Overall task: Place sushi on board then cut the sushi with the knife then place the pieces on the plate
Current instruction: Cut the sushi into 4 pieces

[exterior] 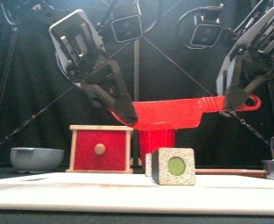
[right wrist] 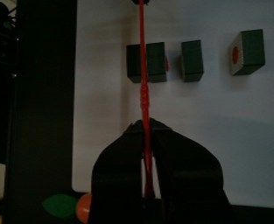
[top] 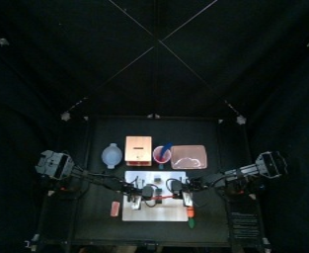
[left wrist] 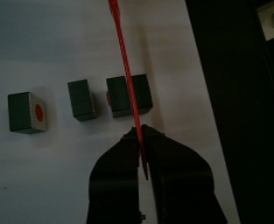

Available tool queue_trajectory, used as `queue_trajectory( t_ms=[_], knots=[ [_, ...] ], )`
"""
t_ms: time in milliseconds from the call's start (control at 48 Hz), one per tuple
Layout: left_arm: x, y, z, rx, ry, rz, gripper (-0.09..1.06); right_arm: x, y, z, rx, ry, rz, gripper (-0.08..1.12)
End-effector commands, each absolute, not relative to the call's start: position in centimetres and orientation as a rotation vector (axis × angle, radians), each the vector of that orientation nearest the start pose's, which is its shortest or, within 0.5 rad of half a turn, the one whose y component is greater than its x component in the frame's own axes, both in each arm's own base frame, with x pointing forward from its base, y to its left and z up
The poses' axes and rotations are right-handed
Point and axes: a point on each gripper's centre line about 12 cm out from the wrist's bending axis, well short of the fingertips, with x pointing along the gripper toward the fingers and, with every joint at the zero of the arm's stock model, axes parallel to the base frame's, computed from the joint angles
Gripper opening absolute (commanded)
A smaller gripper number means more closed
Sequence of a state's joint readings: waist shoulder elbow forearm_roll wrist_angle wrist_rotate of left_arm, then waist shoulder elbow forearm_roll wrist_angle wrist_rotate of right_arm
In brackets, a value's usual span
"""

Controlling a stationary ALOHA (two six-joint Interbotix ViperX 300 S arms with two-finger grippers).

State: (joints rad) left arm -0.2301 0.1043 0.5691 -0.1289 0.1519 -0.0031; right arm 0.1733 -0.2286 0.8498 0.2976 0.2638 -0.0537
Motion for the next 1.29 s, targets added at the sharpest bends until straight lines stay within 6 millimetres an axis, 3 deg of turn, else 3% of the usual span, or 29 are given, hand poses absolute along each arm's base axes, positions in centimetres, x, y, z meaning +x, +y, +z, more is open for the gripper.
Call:
queue_trajectory(
  t_ms=[21, 958, 1292],
  knots=[
    [39.6, -10.0, 14.8, -0.031, 0.831, -0.194, 0.37, 30.5, 6.3, 17.0, 0.174, 0.883, 0.133, 0.34],
    [39.6, -9.7, 13.3, -0.034, 0.869, -0.181, 0.37, 30.7, 6.5, 15.1, 0.172, 0.938, 0.124, 0.34],
    [39.6, -9.7, 11.8, -0.055, 0.907, -0.169, 0.37, 30.8, 7.4, 13.3, 0.185, 0.999, 0.131, 0.34]
  ],
)
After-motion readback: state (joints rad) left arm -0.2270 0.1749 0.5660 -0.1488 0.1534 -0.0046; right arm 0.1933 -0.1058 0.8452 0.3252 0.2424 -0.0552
